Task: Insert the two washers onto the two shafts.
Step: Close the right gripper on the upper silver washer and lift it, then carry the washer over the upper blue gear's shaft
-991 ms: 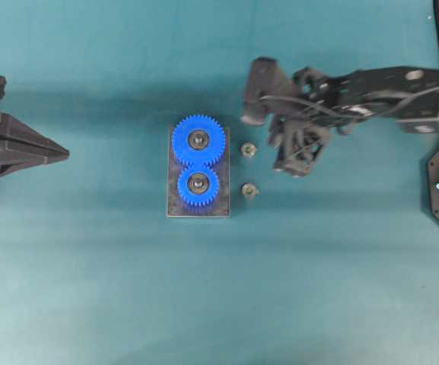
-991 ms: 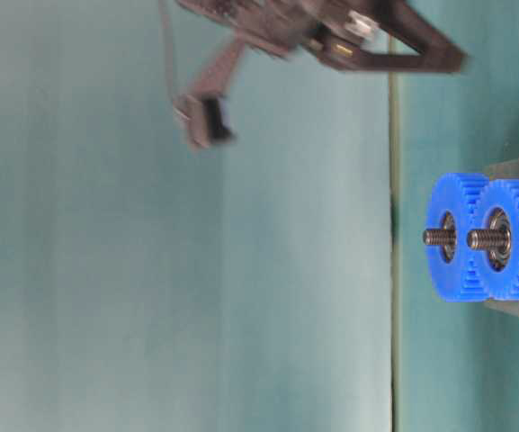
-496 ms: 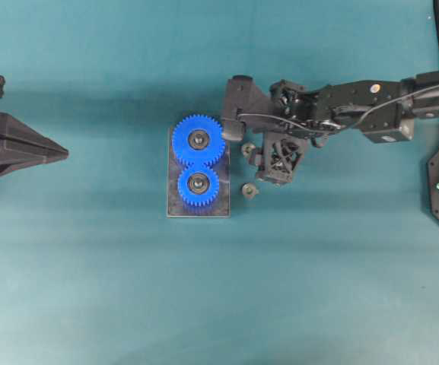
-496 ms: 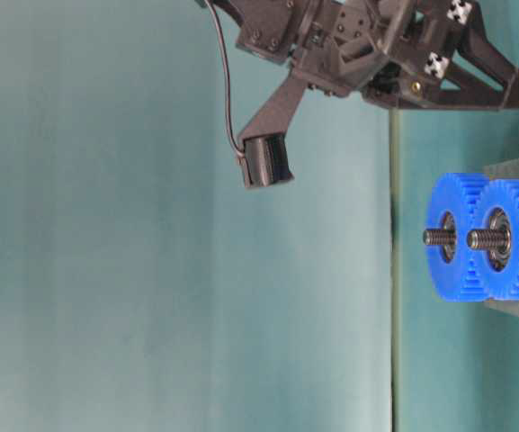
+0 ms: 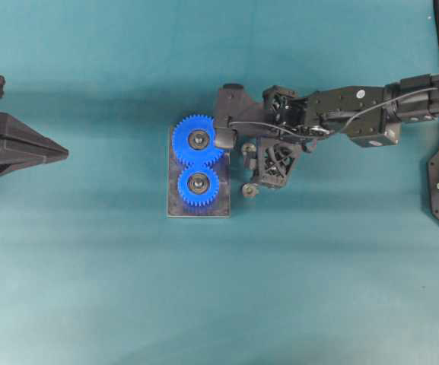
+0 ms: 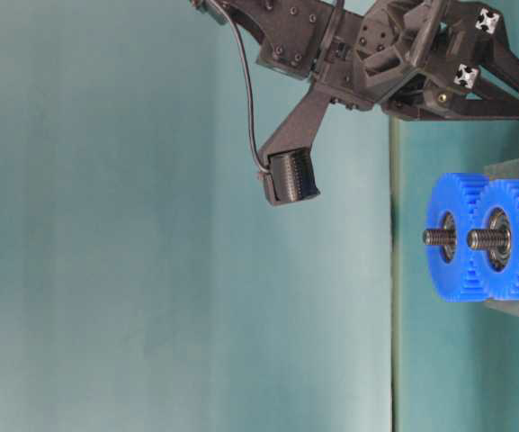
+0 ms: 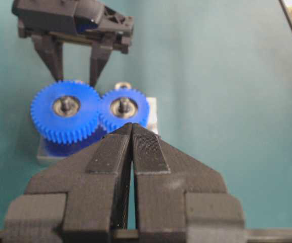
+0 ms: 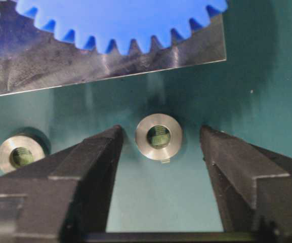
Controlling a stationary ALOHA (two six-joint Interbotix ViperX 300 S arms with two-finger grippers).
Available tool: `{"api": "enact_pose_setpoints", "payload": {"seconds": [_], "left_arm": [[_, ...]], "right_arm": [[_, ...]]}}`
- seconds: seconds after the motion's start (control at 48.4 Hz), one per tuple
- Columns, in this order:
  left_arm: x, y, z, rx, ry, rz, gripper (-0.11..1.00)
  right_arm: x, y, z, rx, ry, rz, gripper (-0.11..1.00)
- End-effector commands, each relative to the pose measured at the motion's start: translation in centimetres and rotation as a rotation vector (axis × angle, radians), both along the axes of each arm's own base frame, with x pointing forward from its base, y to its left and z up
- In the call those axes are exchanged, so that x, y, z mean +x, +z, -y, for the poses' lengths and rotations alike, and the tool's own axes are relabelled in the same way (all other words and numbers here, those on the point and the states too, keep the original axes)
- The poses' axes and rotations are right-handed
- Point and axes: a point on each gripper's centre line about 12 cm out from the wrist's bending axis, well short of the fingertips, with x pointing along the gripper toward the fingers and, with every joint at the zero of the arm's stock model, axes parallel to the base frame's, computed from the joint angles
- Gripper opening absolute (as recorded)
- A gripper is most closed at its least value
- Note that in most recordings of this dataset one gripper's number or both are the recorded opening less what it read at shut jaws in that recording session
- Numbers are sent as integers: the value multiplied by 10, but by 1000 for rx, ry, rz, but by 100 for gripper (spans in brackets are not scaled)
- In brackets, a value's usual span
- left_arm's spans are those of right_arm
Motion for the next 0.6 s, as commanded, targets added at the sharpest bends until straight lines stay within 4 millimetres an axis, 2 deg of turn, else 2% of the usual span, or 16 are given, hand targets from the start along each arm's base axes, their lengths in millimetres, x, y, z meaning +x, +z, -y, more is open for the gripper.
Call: {"api": "enact_pose_setpoints", "payload": {"seconds": [0.0,0.145,0.289,0.372,0.578], "left_arm": [[3,13,0,-1,2,37,0],[4,18,0,-13,5,53,0],[5,22,0,-15,5,63,0],[5,22,0,-16,5,61,0],[5,21,0,-18,6,59,0]], "right_arm": [[3,5,-4,-2,12,6,60],[-2,4,-4,8,5,-36,31],[-4,7,-3,14,-4,-54,30],[-2,16,-3,11,-2,-37,30],[4,62,-4,3,7,17,30]]}}
